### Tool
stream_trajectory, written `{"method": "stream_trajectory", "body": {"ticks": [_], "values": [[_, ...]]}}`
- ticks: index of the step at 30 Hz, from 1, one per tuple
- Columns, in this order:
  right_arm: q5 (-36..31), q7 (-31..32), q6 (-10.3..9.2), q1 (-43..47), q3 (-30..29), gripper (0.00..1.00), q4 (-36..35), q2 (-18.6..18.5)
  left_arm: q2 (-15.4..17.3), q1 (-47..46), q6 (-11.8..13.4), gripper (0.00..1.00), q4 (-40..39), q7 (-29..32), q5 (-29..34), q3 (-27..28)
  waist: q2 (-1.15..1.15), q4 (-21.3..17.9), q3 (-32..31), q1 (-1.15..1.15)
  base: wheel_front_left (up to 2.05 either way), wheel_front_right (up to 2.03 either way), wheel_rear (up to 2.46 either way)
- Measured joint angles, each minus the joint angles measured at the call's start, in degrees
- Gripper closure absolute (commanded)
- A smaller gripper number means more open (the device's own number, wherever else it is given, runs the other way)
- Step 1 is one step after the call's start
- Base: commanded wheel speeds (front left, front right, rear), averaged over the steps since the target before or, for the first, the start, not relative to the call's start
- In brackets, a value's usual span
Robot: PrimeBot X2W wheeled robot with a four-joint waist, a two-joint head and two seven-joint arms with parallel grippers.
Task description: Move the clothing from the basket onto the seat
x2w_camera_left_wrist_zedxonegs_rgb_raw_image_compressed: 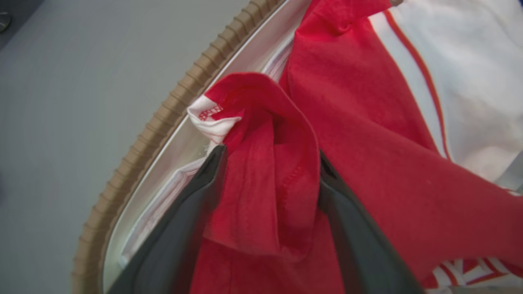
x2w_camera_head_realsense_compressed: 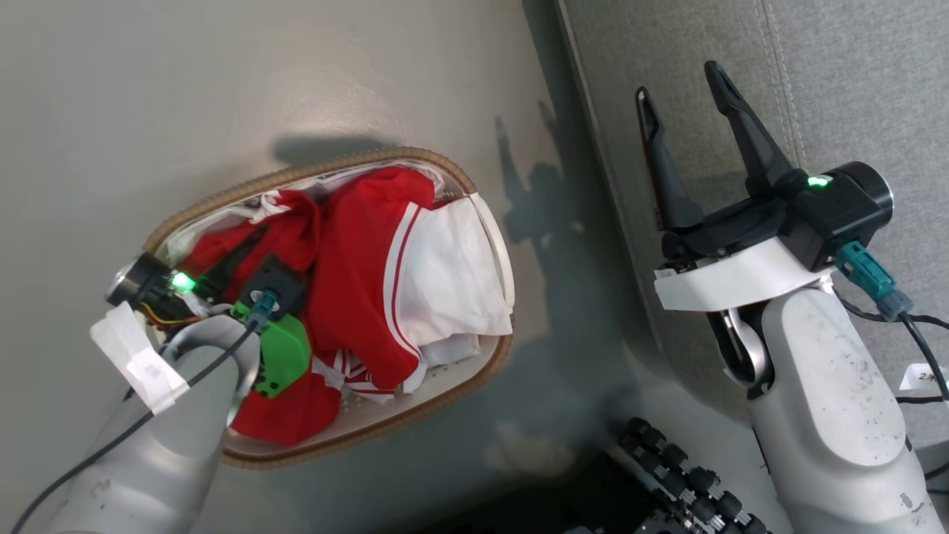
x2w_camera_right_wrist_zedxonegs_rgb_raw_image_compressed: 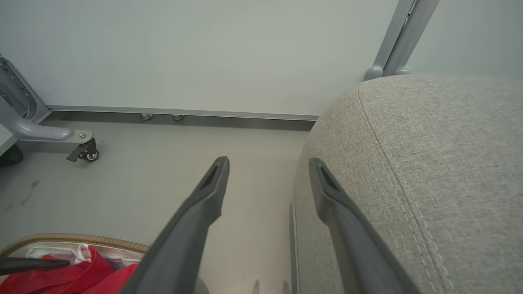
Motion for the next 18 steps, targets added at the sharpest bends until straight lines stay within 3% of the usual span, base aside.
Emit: {"method": "stream_trajectory", "body": {"ticks": [6, 18], "values": [[0.75, 0.00, 0.00, 0.00, 0.02, 0.00, 0.00, -0.01, -0.47, -3.72, 2.41, 0.00, 8.68, 0.03, 1.10, -1.04, 0.00, -0.99, 2.24, 0.00, 0.00, 0.00, 0.00], [2.04, 0.00, 0.00, 0.02, 0.52, 0.00, -0.74, 0.00, -2.33, -7.90, 1.38, 0.00, 17.12, 3.02, 2.67, -4.49, 0.00, -1.70, 4.20, 0.00, 0.00, 0.00, 0.00]]}}
